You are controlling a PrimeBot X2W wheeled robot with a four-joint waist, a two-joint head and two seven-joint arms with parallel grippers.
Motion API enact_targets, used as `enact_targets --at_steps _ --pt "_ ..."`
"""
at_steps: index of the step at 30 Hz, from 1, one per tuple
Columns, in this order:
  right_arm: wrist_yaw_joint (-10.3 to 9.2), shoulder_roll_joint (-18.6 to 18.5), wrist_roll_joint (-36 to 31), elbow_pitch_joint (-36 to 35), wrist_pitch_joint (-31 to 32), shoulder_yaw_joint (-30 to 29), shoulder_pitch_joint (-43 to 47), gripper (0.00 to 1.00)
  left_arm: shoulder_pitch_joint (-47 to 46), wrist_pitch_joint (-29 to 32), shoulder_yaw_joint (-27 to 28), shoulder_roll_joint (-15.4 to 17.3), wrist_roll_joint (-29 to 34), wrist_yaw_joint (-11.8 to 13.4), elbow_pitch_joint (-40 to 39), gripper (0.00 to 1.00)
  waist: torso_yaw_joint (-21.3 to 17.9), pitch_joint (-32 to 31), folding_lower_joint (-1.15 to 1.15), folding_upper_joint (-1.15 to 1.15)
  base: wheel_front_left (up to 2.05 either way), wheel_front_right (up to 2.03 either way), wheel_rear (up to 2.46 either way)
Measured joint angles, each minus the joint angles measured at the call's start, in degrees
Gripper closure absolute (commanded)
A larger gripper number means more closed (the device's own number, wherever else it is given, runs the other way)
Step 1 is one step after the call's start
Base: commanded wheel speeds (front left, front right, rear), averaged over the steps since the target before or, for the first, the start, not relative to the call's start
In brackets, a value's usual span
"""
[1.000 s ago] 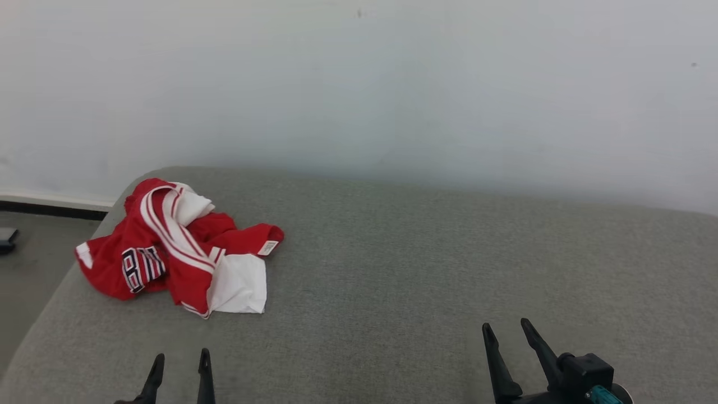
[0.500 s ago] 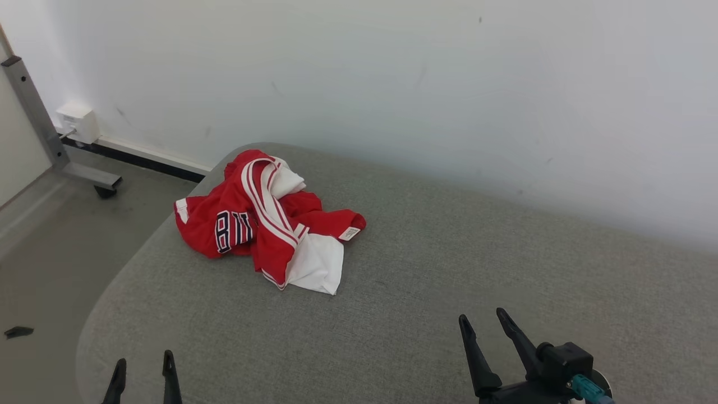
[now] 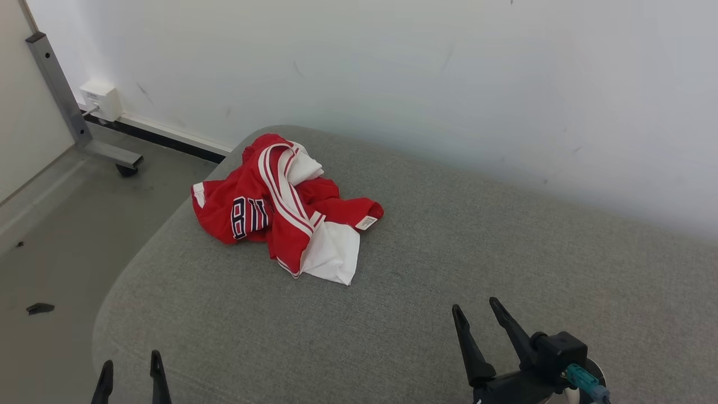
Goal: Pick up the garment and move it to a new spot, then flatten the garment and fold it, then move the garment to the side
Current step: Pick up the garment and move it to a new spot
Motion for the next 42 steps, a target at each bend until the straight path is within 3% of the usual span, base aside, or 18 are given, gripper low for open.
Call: enact_targets --at_steps 10,20,27,31,38,42 --pt "0.0 0.0 0.0 -0.1 0.0 -1.7 0.5 0.0 -4.2 1.1 0.0 -0.4 -2.9 -0.8 3.5 0.0 0.2 0.4 0.0 0.01 0.0 0.0 0.0" --pt "0.0 0.0 -1.7 -0.8 0.1 -0.5 1.8 0.0 -25.3 14.2 -0.2 2.1 -9.0 -3.7 16.4 0.0 -0.4 1.0 0.0 0.01 0.0 0.0 0.0" --pt "0.0 0.0 -4.8 -4.1 2.1 1.6 -3.2 0.0 -39.6 23.4 5.7 4.8 -18.4 -4.5 22.4 0.0 -3.0 4.0 0.0 0.01 0.0 0.0 0.0" --pt "0.0 0.1 -5.6 -6.2 2.5 2.1 -5.8 0.0 -46.6 27.6 11.9 6.5 -26.1 -3.5 23.2 0.0 -5.2 7.1 0.01 0.01 0.0 0.0 0.0" --pt "0.0 0.0 -5.1 -8.0 2.0 3.1 -8.3 0.0 -51.6 37.6 15.1 12.6 -29.3 0.3 21.2 0.0 -11.1 14.3 0.01 0.01 0.0 0.0 0.0" --pt "0.0 0.0 -4.8 -8.2 1.5 4.1 -9.7 0.0 -52.7 42.6 15.7 14.4 -30.1 2.9 19.1 0.0 -14.7 18.5 0.02 0.01 0.0 0.0 0.0"
